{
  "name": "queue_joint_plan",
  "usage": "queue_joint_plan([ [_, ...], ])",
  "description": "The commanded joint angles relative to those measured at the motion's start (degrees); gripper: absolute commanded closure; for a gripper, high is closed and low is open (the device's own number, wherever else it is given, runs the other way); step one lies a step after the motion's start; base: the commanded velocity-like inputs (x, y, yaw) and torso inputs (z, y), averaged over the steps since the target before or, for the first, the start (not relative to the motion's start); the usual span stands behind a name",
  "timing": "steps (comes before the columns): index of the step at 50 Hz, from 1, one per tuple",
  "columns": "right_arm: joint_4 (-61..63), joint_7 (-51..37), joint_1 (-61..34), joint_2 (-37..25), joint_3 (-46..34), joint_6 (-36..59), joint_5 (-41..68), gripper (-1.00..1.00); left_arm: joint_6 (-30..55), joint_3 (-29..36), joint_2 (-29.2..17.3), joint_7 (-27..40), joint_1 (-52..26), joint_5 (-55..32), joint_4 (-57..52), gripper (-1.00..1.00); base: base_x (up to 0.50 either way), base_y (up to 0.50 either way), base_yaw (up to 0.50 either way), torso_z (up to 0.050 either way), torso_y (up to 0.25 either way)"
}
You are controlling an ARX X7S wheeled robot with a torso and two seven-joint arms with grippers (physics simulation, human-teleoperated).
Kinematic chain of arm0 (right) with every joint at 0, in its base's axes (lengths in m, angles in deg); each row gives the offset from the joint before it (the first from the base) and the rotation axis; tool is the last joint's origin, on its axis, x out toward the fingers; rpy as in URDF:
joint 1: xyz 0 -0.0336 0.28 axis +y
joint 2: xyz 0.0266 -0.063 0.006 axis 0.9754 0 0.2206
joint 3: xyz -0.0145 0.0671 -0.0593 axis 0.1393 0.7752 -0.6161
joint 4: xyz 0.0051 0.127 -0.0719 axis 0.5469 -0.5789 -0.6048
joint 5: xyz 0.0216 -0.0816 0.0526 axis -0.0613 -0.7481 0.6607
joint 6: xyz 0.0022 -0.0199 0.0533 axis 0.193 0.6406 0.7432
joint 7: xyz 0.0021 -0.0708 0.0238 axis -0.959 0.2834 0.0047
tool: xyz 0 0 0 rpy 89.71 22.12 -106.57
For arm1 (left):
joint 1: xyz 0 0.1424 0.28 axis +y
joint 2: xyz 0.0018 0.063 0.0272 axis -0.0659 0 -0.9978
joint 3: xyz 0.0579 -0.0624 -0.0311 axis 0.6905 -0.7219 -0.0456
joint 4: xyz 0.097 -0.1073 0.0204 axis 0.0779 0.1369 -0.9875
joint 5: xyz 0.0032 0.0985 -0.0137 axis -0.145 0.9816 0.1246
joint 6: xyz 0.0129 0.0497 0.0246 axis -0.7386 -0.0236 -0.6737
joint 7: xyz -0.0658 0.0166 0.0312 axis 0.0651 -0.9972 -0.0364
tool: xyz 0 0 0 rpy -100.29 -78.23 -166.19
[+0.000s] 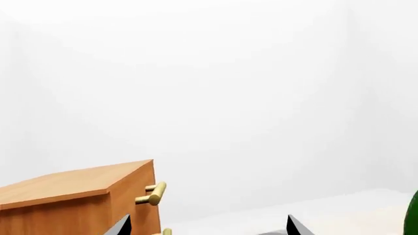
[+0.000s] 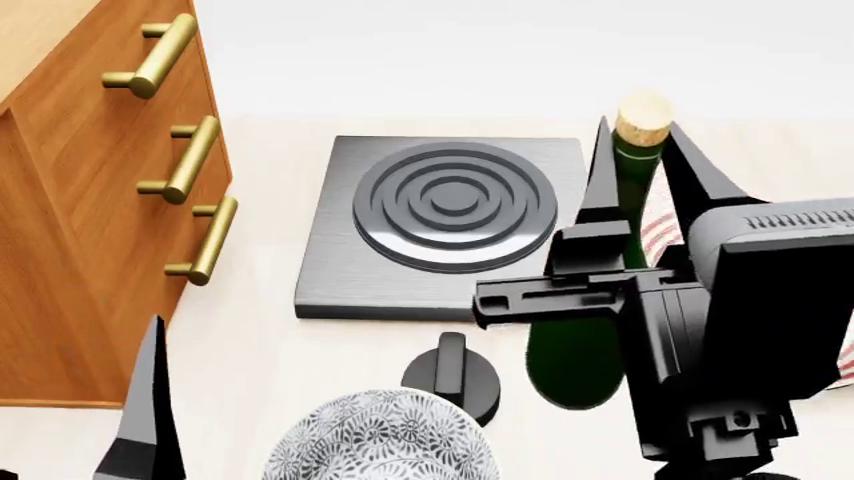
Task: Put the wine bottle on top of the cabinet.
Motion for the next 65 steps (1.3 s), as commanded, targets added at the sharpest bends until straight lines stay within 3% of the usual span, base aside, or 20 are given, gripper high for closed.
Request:
queue_joint_plan([
  [1,3.5,0.3,-6.4,2.1,-1.3,4.4,4.1,1.0,-3.5,0.2,0.6,-2.0,0.8,-2.0,1.8,-1.0,0.0,0.0,0.0,0.0,0.0],
  [26,-0.4,2.0,-8.0,4.0,-7.6,1.4,1.0,1.0,-1.4,6.8,3.9,-8.5,-2.6,-6.5,3.6,-1.0,0.0,0.0,0.0,0.0,0.001],
  [43,-0.5,2.0,-7.2,3.9,-8.5,0.2,0.8,1.0,2.2,10.4,11.1,-13.7,-12.6,-7.9,10.0,-1.0,0.0,0.0,0.0,0.0,0.001],
  [65,0.1,0.5,-11.2,4.3,-9.3,3.3,2.6,1.0,-0.6,14.0,17.5,-19.4,-17.4,-6.1,20.8,-1.0,0.0,0.0,0.0,0.0,0.0],
])
